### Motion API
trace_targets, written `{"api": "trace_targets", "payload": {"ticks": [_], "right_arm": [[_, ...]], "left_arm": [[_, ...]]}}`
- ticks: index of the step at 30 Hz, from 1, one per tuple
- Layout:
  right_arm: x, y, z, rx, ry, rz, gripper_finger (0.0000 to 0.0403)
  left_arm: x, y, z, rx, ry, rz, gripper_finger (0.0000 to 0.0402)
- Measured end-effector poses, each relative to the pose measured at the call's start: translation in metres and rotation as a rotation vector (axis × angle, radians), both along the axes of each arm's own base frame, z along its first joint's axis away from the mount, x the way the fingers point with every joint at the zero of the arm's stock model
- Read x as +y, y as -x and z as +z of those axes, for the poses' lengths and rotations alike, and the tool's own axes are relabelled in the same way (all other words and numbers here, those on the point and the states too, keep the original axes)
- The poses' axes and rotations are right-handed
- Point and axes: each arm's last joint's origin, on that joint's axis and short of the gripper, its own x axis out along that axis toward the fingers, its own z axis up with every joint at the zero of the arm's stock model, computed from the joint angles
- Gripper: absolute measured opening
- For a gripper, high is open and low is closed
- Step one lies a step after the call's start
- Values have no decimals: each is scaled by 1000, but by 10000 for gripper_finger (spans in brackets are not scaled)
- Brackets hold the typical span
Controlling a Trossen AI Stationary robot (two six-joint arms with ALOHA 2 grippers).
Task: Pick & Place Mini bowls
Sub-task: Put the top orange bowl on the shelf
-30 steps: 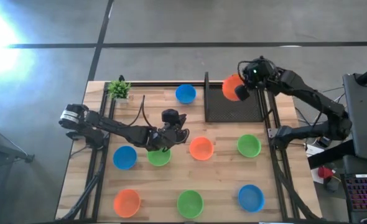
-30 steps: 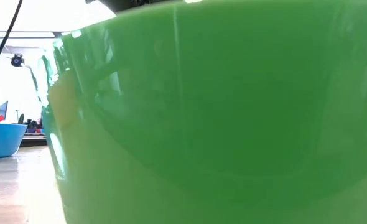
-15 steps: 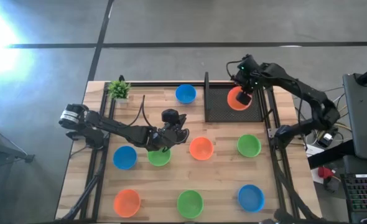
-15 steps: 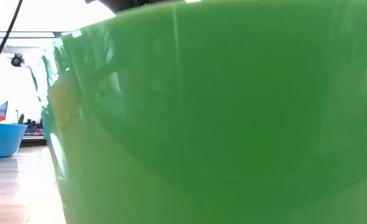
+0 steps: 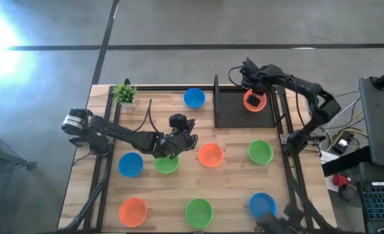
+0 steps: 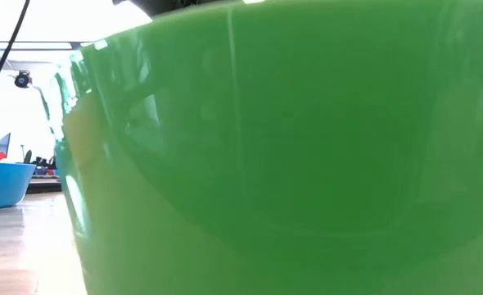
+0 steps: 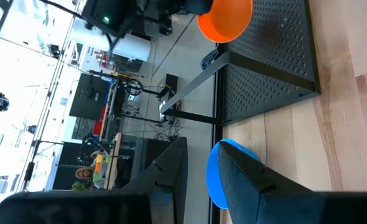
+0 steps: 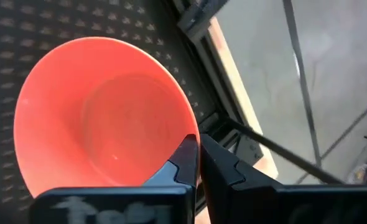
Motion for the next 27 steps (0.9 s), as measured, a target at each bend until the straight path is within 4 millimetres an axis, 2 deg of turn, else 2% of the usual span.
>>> {"api": "trace_targets", "payload": {"ticks": [15,27], "right_arm": [[-28,9,-24,122,-25,78,8],[-30,9,-25,133,-27,119,9]], "left_arm": [[0,0,0,-4,3,3,90],[0,0,0,-14,12,5,90]]}}
